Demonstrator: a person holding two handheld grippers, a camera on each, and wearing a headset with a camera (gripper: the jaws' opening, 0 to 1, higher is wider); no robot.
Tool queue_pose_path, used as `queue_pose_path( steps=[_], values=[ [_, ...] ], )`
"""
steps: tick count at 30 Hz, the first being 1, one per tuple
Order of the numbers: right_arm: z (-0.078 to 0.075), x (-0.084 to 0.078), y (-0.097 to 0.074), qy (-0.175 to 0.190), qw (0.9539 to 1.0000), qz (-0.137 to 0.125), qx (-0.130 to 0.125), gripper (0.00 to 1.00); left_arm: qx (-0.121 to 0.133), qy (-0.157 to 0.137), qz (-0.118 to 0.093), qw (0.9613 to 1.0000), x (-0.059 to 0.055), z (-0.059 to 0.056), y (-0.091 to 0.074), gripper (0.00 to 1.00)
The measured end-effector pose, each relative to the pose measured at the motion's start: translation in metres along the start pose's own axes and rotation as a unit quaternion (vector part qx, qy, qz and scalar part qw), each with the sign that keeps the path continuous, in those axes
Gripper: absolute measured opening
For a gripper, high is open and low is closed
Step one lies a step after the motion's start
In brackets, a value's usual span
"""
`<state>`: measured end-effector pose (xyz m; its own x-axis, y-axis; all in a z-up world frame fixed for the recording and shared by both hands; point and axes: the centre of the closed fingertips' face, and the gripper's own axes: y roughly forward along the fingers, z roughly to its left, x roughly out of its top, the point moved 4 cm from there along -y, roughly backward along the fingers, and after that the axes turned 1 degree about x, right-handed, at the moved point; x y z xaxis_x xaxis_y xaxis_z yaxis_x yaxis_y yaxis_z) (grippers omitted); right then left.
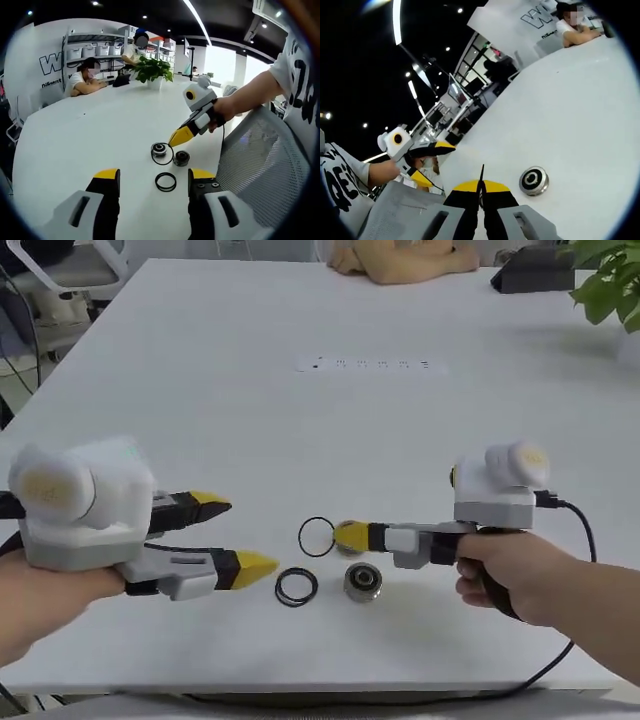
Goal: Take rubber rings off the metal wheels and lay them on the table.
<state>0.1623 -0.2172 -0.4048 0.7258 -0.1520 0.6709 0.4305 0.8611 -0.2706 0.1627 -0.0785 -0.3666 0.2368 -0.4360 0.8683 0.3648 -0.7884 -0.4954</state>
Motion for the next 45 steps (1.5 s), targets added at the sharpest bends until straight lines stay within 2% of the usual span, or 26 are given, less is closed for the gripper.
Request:
queue_pose_path(
  steps=[8,17,23,26,33,35,40,45],
  values=[
    [0.004,-0.007,0.009,-0.001,0.9998,0.019,0.008,0.00,0.006,-0.009,-0.004,0.9999,-0.004,0.000,-0.011,0.52],
    [0.010,-0.024,0.021,-0.015,0.9979,0.062,0.011,0.00,0.016,-0.013,-0.002,0.9998,-0.010,0.000,-0.022,0.52],
    [0.010,-0.032,0.028,-0.021,0.9965,0.080,0.004,0.00,0.024,-0.019,0.000,0.9995,-0.014,0.001,-0.028,0.52],
    [0.002,-0.035,0.030,-0.033,0.9949,0.094,-0.016,0.00,0.029,-0.020,0.000,0.9994,-0.015,0.002,-0.032,0.52],
    [-0.007,-0.036,0.029,-0.044,0.9932,0.102,-0.035,0.00,0.036,-0.022,0.002,0.9991,-0.016,0.002,-0.038,0.52],
    [-0.009,-0.036,0.029,-0.052,0.9924,0.103,-0.042,0.03,0.038,-0.022,0.003,0.9990,-0.016,0.002,-0.039,0.52],
    [-0.007,-0.035,0.028,-0.059,0.9921,0.102,-0.044,0.10,0.040,-0.022,0.004,0.9990,-0.017,0.001,-0.040,0.52],
    [-0.002,-0.030,0.023,-0.063,0.9927,0.096,-0.039,0.12,0.038,-0.021,0.004,0.9991,-0.013,-0.002,-0.039,0.52]
  ],
)
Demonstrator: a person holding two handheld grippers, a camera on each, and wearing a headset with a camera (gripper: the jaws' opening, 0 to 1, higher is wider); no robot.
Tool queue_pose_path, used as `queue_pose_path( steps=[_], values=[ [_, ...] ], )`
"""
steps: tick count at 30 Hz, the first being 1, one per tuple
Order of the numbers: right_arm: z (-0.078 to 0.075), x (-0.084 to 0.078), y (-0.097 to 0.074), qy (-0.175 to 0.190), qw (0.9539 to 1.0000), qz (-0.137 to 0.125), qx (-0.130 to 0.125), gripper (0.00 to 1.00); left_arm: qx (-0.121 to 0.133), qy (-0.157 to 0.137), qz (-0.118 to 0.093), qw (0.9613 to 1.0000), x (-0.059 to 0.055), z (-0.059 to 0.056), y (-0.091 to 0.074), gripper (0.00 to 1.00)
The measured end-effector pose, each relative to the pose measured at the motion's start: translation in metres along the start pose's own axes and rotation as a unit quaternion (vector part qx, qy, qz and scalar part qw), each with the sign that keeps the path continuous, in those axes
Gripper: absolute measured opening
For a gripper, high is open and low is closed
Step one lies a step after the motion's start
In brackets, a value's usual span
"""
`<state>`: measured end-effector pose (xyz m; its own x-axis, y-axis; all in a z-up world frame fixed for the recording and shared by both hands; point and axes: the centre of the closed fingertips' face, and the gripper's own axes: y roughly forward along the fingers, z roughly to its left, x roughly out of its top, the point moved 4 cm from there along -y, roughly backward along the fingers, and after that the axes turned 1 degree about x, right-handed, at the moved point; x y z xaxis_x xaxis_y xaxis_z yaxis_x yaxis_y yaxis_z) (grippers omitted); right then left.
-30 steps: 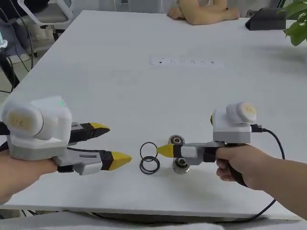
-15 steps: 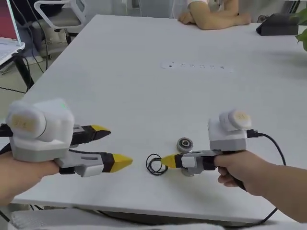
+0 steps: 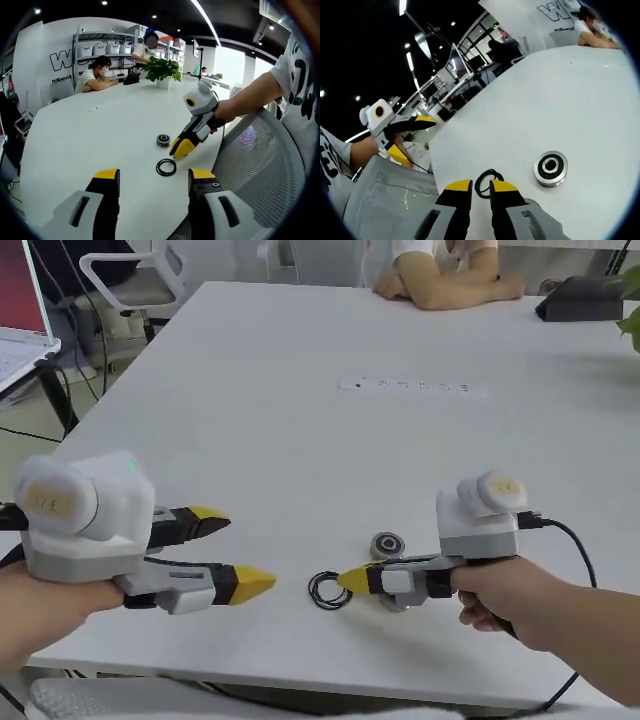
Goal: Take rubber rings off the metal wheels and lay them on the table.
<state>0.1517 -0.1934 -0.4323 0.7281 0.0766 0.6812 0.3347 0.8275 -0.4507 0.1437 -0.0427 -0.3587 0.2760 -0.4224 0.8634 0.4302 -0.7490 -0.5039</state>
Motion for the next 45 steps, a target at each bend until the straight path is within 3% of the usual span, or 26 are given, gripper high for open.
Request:
queue_pose_path(
  steps=[18,22,29,34,45],
  values=[
    [0.017,0.019,-0.035,-0.039,0.9987,-0.034,-0.002,0.19,-0.007,0.009,-0.011,0.9999,0.020,-0.009,0.006,0.52],
    [0.013,0.022,-0.047,-0.055,0.9978,-0.037,-0.010,0.22,-0.011,0.010,-0.012,0.9998,0.023,-0.011,0.009,0.53],
    [0.007,0.023,-0.072,-0.076,0.9957,-0.044,-0.028,0.30,-0.019,0.016,-0.015,0.9996,0.031,-0.017,0.015,0.54],
    [0.003,0.021,-0.097,-0.096,0.9926,-0.047,-0.056,0.37,-0.025,0.014,-0.019,0.9994,0.034,-0.022,0.017,0.55],
    [0.003,0.010,-0.135,-0.130,0.9847,-0.056,-0.101,0.53,-0.027,0.011,-0.022,0.9994,0.034,-0.026,0.015,0.57]
  ],
)
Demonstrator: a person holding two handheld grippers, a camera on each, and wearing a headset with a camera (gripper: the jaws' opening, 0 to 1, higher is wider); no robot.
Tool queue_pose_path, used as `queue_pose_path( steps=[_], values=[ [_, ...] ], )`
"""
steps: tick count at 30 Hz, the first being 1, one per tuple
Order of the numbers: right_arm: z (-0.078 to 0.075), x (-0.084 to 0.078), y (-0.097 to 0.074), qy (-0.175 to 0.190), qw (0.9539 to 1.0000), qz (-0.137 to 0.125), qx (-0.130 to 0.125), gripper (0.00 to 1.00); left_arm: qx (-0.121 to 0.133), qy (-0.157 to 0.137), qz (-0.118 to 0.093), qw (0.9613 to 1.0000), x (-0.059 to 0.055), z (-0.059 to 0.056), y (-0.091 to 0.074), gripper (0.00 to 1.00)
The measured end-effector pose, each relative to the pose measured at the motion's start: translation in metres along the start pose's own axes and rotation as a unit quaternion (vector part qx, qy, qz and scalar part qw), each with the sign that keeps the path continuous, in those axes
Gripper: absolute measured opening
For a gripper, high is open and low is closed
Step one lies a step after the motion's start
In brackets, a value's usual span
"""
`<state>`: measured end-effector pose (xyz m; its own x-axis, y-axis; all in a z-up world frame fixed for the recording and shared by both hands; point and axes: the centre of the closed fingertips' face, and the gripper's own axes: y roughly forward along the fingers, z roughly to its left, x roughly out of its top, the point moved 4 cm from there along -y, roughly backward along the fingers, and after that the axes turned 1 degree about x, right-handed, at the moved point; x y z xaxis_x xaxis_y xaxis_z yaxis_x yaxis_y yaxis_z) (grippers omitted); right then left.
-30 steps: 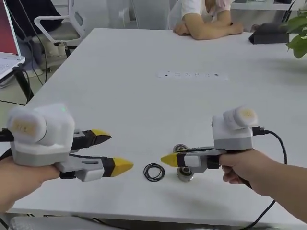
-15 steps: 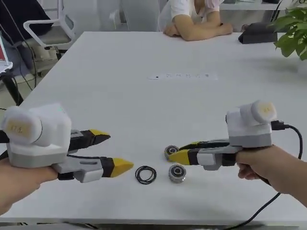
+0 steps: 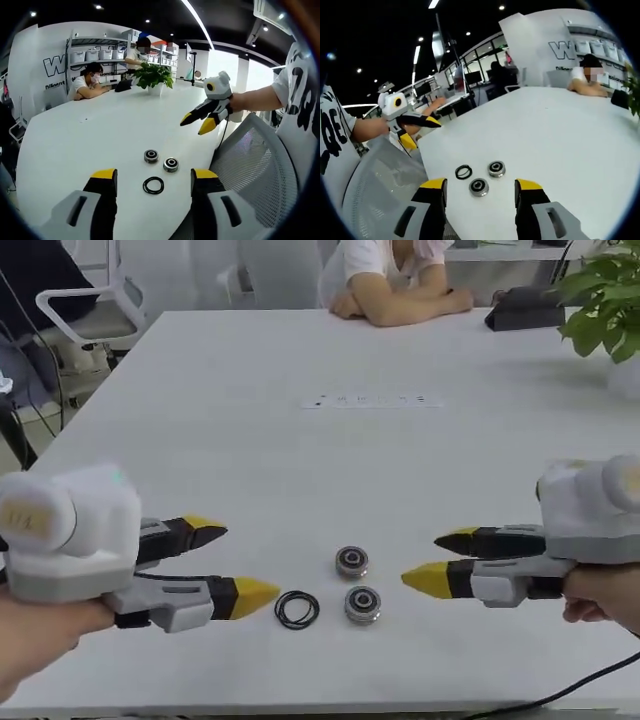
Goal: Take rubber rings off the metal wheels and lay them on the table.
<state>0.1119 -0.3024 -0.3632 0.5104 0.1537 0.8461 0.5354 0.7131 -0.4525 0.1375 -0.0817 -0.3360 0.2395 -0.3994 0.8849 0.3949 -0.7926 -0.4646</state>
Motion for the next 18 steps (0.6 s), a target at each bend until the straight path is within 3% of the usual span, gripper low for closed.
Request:
queue_pose_path(
  steps=[18],
  values=[
    [0.008,-0.016,-0.032,-0.054,0.9973,0.019,-0.047,0.59,0.003,-0.003,-0.009,1.0000,-0.003,-0.010,-0.011,0.60]
  ],
)
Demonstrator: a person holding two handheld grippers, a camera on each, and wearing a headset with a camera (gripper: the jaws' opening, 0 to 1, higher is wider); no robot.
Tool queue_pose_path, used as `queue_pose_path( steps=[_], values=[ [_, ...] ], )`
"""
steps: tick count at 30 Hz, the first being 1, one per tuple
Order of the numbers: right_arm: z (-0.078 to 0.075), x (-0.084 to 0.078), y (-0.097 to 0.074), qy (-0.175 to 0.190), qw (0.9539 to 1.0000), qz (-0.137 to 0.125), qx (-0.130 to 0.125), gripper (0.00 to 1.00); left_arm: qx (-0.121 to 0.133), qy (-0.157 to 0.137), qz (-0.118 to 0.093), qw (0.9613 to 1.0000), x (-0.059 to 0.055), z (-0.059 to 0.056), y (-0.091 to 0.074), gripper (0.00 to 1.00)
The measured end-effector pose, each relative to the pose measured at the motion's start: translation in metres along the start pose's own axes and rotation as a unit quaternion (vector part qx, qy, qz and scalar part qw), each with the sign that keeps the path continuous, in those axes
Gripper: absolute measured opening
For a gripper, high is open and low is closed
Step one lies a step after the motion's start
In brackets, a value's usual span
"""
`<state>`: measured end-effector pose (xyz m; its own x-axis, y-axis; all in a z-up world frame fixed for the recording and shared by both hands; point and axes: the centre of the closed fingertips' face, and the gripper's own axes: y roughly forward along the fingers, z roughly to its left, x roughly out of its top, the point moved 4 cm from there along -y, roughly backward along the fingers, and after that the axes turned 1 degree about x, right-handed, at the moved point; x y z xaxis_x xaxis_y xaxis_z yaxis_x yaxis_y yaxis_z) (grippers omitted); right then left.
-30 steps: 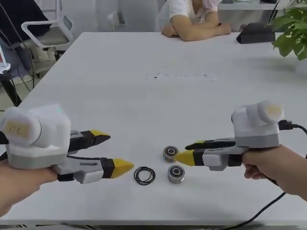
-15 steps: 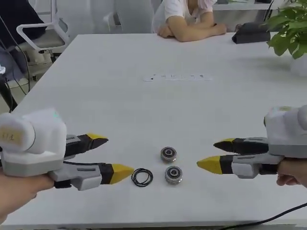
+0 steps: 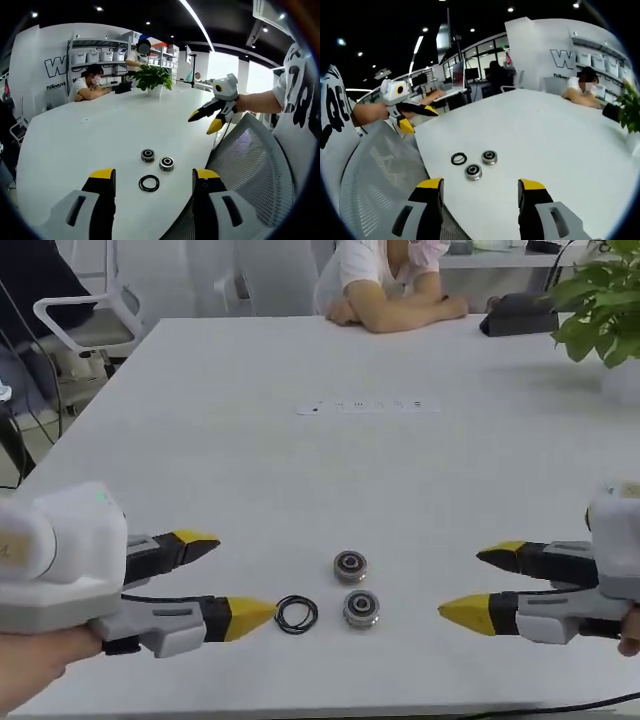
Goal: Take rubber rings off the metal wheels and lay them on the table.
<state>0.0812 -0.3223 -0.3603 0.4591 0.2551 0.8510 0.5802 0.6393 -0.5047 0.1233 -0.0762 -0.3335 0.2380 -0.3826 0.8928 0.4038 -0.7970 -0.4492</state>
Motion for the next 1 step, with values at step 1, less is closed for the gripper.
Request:
queue_pose_path(
  steps=[1],
  values=[
    [0.0001,-0.0005,-0.0003,0.000,1.0000,0.001,0.000,0.59,0.000,-0.001,0.001,1.0000,-0.0006,-0.0003,-0.0001,0.59]
  ],
)
